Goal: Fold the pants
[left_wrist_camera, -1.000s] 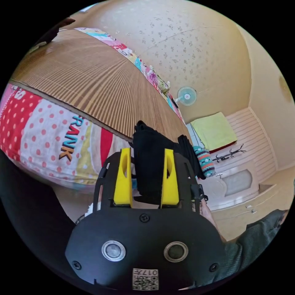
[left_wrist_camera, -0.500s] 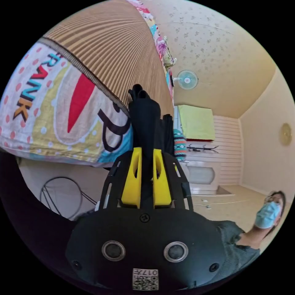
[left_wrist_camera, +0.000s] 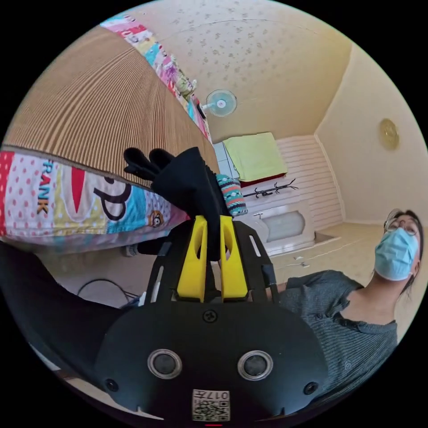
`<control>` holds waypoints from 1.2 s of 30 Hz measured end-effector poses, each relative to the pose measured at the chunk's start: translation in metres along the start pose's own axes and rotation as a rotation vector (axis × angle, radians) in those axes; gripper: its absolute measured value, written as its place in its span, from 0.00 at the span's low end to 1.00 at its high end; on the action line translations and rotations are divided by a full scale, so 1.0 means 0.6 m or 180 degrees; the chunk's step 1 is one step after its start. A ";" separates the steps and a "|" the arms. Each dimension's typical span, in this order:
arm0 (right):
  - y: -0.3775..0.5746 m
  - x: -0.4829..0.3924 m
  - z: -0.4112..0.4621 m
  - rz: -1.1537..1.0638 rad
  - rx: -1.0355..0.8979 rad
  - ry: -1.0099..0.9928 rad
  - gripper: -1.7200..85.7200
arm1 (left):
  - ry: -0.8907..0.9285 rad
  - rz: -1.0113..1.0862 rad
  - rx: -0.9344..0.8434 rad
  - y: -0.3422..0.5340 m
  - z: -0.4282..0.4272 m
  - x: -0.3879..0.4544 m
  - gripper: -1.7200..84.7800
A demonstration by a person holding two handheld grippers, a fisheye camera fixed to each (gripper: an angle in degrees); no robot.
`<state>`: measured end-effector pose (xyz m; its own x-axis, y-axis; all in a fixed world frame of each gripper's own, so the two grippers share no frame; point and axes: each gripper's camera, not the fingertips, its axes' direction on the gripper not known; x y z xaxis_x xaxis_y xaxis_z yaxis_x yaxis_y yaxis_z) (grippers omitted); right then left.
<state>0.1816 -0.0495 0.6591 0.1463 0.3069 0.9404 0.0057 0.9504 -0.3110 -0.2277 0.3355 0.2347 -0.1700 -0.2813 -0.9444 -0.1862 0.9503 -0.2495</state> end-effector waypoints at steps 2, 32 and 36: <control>-0.059 -0.054 0.086 -0.0263 -0.0322 0.0022 0.09 | -0.0225 0.0201 0.0223 0.008 -0.051 0.036 0.08; -0.022 0.025 0.427 -0.0158 -0.1788 0.1006 0.03 | -0.1517 -0.0678 0.1849 0.047 -0.544 -0.114 0.03; 0.076 -0.035 0.219 -0.0202 -0.0625 0.1557 0.03 | -0.1165 -0.1134 0.0762 0.075 -0.416 -0.151 0.02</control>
<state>0.0492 -0.0057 0.6432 0.5837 0.1449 0.7989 0.2078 0.9245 -0.3195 -0.4623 0.3705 0.3621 0.2177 -0.5663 -0.7949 0.0614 0.8208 -0.5679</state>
